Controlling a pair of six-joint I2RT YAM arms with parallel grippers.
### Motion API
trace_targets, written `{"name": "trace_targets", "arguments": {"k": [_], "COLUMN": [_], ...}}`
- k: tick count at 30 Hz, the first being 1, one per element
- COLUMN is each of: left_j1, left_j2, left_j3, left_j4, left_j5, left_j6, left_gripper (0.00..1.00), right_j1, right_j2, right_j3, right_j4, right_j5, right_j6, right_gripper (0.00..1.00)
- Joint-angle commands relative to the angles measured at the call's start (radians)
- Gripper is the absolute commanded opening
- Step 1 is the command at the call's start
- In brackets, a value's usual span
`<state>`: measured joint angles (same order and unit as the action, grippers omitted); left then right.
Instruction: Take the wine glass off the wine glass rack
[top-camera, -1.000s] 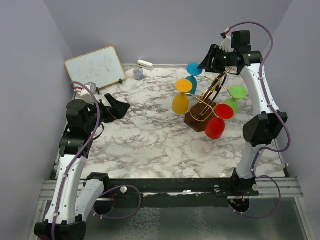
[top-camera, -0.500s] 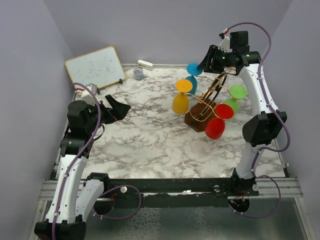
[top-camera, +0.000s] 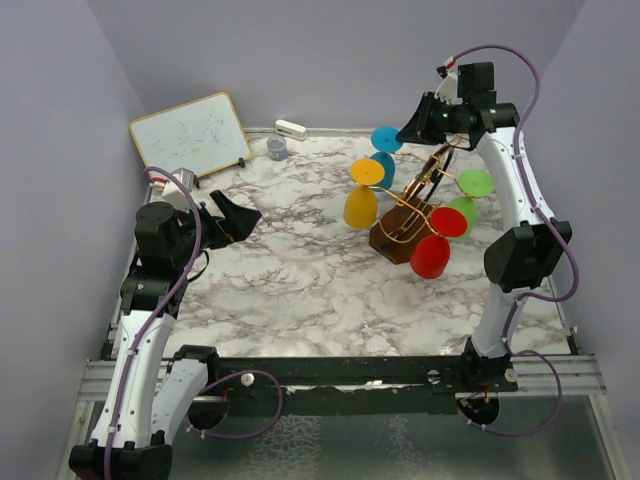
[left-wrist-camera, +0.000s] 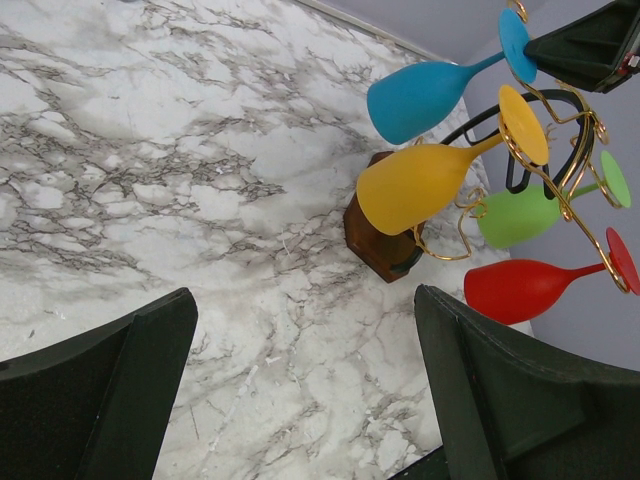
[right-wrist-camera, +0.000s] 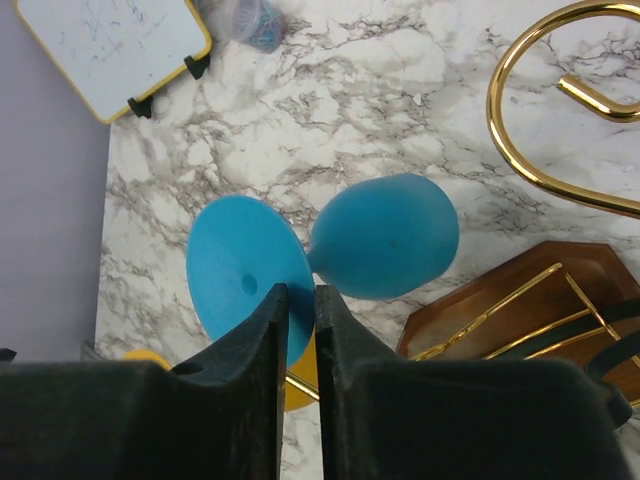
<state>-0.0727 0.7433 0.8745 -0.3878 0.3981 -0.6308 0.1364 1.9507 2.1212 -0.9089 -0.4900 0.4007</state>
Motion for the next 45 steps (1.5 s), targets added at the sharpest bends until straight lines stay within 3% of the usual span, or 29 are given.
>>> {"name": "trace_targets", "arguments": {"k": [1,7,19,27,34,38,40,45], "left_j1": [-0.002,-0.002,-0.002,-0.002,-0.002,-0.002,-0.002,-0.002], "left_j2": [-0.016,-0.018,-0.028,-0.028,-0.028,-0.028,-0.028,-0.026], "left_j3": [-0.006,-0.006,-0.006,-0.006,-0.012,-0.017,-0.017,-0.017], "left_j4": [0.024,0.023,0.011,0.008,0.011,0.013,0.015,0.019], "left_j5": [-0.02,-0.021,-0.025,-0.029,-0.029,-0.028,-0.03,-0.027], "left_j6": [-0.006,-0.006,-0.007,-0.008,-0.008,-0.012,-0.013,-0.016], "left_gripper": [0.93,0.93,0.92,0.93,0.93,0.93,0.92,0.92], "right_j1": [0.005,0.005,0.005,0.005,0.005,0.005,0.005,0.005], "right_j2": [0.004,-0.032,-0.107,-0.109,-0.111,-0.109,-0.108,-0.115], "right_j3": [-0.007,-0.031,-0.154,-0.173,-0.179,-0.18,-0.181,-0.186], "right_j4": [0.037,0.076,0.232,0.251,0.267,0.263,0.257,0.252], "right_j5": [-0.003,-0.016,-0.168,-0.189,-0.234,-0.239,-0.232,-0.188], "right_j6": [0.01,0.038,0.125,0.135,0.132,0.127,0.123,0.137], "right_gripper": [0.11,0.01,0.01,0.01,0.18,0.21,0.19,0.01]}}
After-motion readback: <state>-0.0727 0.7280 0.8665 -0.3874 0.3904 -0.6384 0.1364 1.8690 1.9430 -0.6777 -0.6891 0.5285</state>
